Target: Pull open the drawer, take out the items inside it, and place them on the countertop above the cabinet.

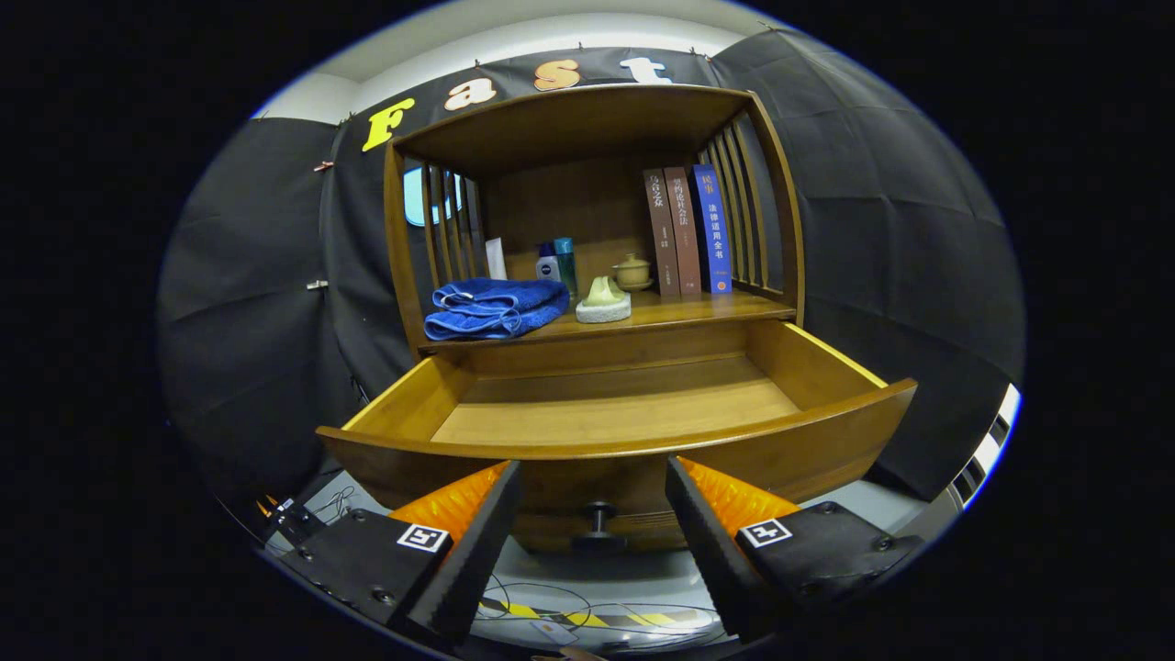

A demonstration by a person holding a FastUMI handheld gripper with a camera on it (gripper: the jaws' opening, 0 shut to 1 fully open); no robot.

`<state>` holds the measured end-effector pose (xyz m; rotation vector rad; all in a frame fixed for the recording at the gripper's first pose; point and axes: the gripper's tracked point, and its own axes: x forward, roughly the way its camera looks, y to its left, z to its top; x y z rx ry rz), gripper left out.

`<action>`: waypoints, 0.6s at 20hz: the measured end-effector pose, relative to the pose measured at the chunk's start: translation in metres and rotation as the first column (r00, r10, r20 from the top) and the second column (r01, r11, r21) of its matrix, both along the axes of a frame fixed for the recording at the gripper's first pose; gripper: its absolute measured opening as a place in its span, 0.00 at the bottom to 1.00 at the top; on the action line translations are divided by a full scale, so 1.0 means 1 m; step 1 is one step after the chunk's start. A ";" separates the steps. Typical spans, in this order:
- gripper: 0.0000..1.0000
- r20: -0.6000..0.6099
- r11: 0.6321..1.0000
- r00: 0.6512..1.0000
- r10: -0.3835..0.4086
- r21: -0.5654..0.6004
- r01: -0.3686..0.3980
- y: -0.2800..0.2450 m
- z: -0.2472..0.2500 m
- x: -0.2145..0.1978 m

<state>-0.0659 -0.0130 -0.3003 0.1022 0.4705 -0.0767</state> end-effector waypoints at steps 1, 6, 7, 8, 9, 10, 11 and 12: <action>0.99 -0.006 1.000 1.000 -0.004 -0.004 0.004 -0.002 -0.006 0.001; 0.99 -0.042 1.000 0.999 -0.025 -0.007 0.024 -0.006 -0.023 0.006; 0.98 -0.045 0.999 0.998 -0.031 -0.010 0.031 -0.007 -0.022 0.008; 0.98 -0.047 0.999 0.998 -0.039 -0.018 0.038 -0.009 -0.021 0.006; 0.97 -0.050 0.999 0.998 -0.042 -0.026 0.040 -0.009 -0.022 0.008; 0.97 -0.053 0.999 0.998 -0.046 -0.024 0.044 -0.010 -0.022 0.010; 0.98 -0.051 0.999 0.998 -0.048 -0.020 0.047 -0.009 -0.022 0.014; 0.98 -0.058 0.999 0.997 -0.048 -0.022 0.047 -0.009 -0.024 0.018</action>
